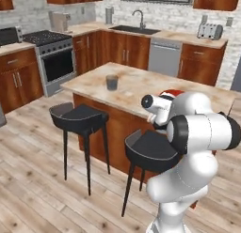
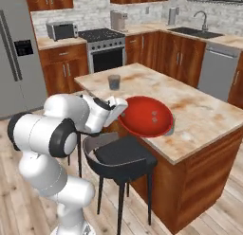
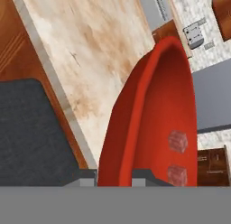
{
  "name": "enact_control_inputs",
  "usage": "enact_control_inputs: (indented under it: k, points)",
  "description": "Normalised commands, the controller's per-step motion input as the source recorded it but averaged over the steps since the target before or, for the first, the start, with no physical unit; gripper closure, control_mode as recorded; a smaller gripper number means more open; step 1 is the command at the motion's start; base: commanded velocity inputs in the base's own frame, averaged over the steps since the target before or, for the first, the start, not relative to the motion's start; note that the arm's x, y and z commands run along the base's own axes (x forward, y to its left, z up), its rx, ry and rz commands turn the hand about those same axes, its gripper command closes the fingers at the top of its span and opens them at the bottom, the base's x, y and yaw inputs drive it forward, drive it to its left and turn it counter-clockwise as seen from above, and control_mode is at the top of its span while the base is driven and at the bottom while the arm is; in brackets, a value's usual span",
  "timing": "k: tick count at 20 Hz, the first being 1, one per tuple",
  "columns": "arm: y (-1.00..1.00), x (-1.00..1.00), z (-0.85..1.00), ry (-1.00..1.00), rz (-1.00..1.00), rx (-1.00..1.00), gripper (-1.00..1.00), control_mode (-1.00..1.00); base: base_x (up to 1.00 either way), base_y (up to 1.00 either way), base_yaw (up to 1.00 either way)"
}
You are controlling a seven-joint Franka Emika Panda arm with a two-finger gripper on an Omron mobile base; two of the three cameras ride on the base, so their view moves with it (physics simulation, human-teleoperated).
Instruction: There are four ice cubes in the ice bowl. Place two ice cubes in each glass of water.
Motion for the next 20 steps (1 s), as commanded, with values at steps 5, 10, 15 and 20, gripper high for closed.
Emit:
enact_control_inputs:
  k: [5, 10, 15, 20]
  points:
    - [0.0, 0.0, 0.0, 0.0, 0.0, 0.0, 1.0, 1.0, 0.01, -0.83, 0.59]
    - [0.0, 0.0, 0.0, 0.0, 0.0, 0.0, 1.0, 1.0, -0.31, -0.83, 0.37]
    - [0.0, 0.0, 0.0, 0.0, 0.0, 0.0, 1.0, 1.0, -0.01, -0.47, 0.25]
    - [0.0, 0.0, 0.0, 0.0, 0.0, 0.0, 1.0, 1.0, -0.1, -0.05, 0.24]
